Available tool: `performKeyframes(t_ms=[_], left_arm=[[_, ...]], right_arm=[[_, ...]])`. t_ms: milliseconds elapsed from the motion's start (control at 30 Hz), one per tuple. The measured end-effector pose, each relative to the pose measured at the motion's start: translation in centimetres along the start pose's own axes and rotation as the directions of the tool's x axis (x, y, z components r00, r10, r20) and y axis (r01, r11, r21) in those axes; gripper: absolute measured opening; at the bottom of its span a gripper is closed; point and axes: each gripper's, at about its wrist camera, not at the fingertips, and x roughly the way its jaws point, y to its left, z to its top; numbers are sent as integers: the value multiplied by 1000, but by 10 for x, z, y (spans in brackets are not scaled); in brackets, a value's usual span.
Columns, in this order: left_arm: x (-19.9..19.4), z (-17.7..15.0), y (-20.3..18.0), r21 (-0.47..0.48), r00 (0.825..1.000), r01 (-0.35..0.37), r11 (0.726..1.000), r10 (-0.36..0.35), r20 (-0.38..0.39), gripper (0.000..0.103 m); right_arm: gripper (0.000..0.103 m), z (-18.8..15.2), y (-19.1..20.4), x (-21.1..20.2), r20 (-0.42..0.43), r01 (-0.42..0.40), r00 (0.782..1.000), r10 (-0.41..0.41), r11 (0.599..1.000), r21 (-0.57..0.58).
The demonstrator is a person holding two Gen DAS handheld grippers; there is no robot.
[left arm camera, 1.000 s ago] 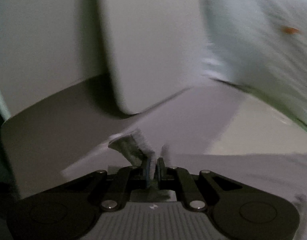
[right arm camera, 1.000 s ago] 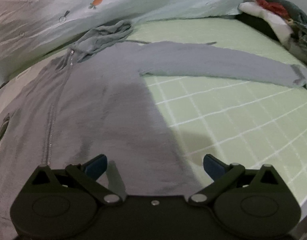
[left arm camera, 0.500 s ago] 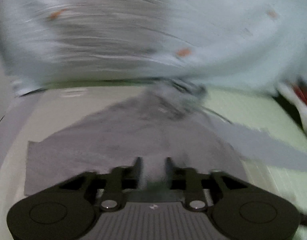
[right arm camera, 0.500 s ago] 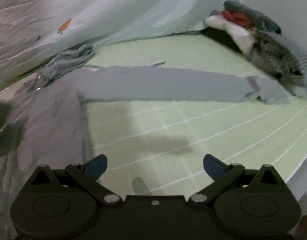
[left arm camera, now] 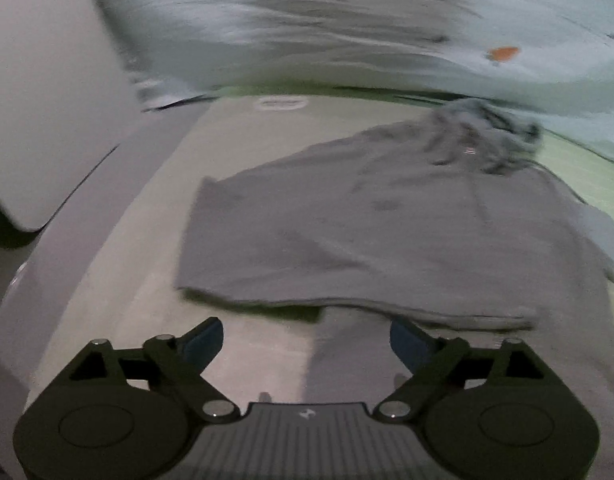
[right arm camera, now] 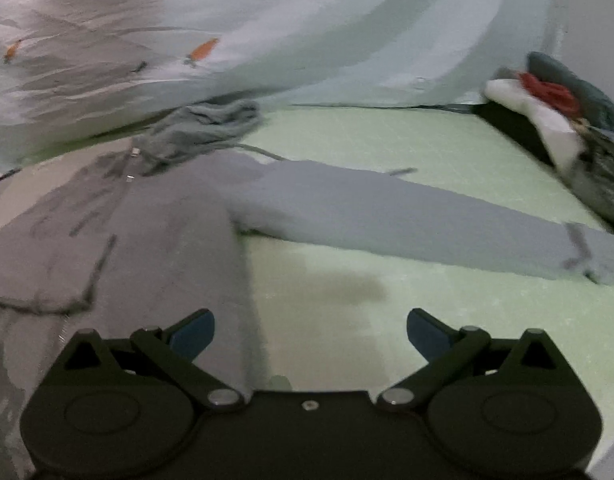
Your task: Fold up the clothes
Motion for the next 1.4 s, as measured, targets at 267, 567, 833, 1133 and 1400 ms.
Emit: performKeyframes(t_ms=[267, 567, 833, 1133, 1400], left_arm=[[6, -2, 38, 4, 999, -49, 999, 49, -24, 94], [19, 2, 55, 82, 999, -33, 996, 35, -22, 94], [25, 3, 44, 85, 999, -18, 996, 22, -45, 94], [27, -1, 8, 23, 996, -23, 999, 25, -88, 94], [43, -3, -21, 3, 990, -69, 998, 69, -120, 94]], right_arm=[[103, 12, 84, 26, -70, -142, 988, 137, 987, -78], [55, 10, 153, 52, -137, -226, 967, 214, 971, -74], [7, 16, 151, 51, -122, -265, 962, 246, 949, -172], [3, 45, 125, 24, -65, -346, 938, 341, 904, -251], [3, 81, 87, 25, -5, -387, 919, 395, 898, -210]])
